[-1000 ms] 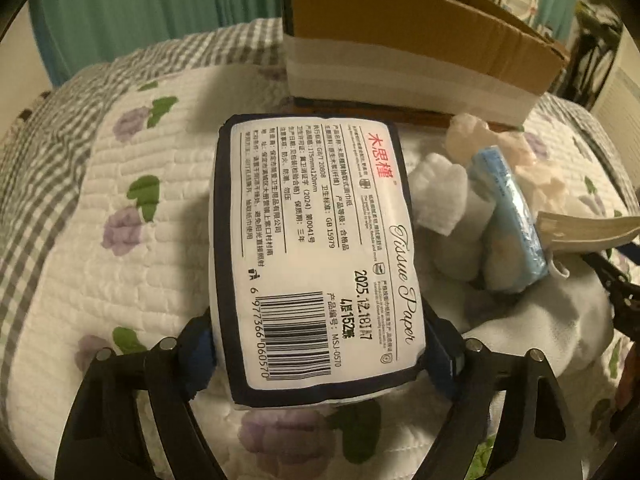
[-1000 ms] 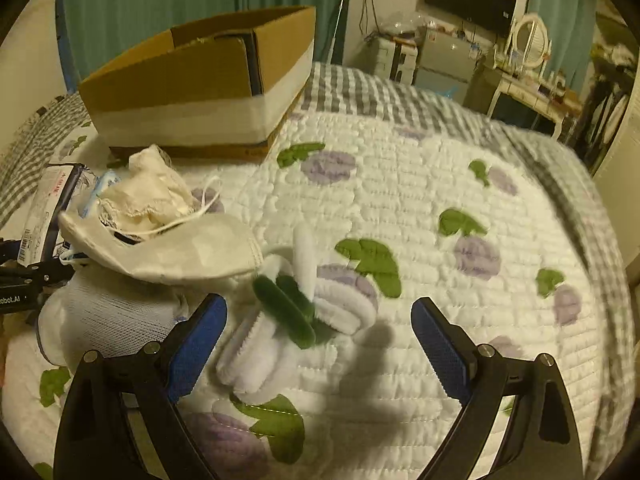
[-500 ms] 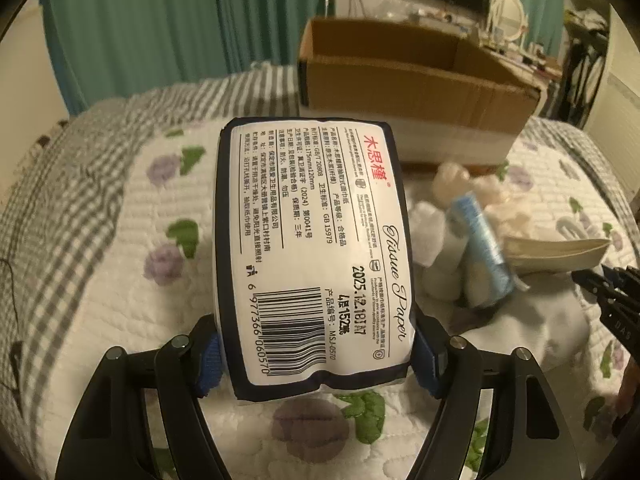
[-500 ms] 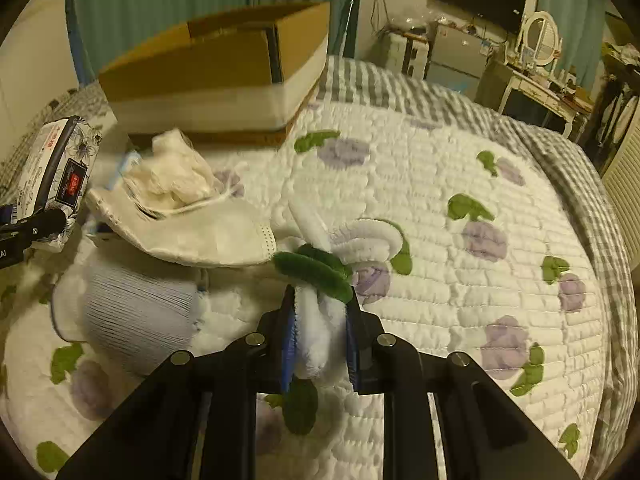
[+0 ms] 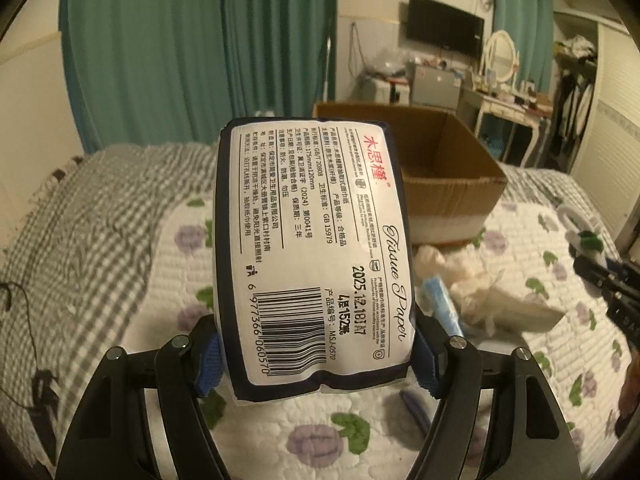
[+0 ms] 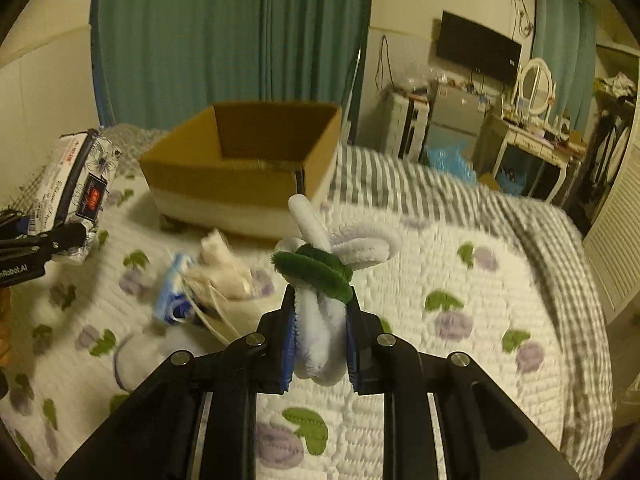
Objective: Organize soft objects
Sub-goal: 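Carry both items over the cardboard box and open both tools to drop them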
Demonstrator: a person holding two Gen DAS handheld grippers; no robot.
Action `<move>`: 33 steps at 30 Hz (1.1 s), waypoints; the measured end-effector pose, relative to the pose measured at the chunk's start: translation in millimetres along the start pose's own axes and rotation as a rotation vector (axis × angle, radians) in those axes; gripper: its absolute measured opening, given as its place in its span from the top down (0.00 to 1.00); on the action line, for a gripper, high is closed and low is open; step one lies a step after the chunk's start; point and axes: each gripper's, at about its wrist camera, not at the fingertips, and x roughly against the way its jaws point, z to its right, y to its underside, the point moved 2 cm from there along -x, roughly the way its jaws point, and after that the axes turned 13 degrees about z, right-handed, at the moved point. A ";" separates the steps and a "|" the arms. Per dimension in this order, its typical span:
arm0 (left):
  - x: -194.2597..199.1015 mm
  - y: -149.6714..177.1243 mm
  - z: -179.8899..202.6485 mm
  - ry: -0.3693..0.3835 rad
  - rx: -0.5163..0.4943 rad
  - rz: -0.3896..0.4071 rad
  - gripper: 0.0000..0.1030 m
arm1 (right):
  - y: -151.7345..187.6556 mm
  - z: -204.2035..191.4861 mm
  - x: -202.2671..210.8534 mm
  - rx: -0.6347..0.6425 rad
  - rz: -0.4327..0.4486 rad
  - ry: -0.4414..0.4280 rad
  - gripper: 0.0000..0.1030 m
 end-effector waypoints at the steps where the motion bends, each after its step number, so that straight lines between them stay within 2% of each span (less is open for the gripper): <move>1: 1.4 -2.1 -0.2 -0.002 -0.002 0.008 0.29 | -5.3 -1.5 2.3 0.002 0.012 -0.003 0.81; 10: 7.4 -28.1 -4.7 0.017 0.027 0.040 0.29 | -52.1 -18.7 19.7 0.010 0.106 -0.050 0.81; 17: 11.8 -61.5 -8.2 0.023 0.025 0.116 0.29 | -96.3 -25.6 29.0 0.018 0.189 -0.076 0.80; 26: 5.6 -100.3 -11.4 0.039 0.025 0.173 0.28 | -151.6 -39.6 35.7 0.109 0.291 -0.102 0.79; 33: -16.5 -125.3 -8.4 0.044 0.022 0.179 0.28 | -176.8 -44.0 10.6 0.099 0.288 -0.119 0.79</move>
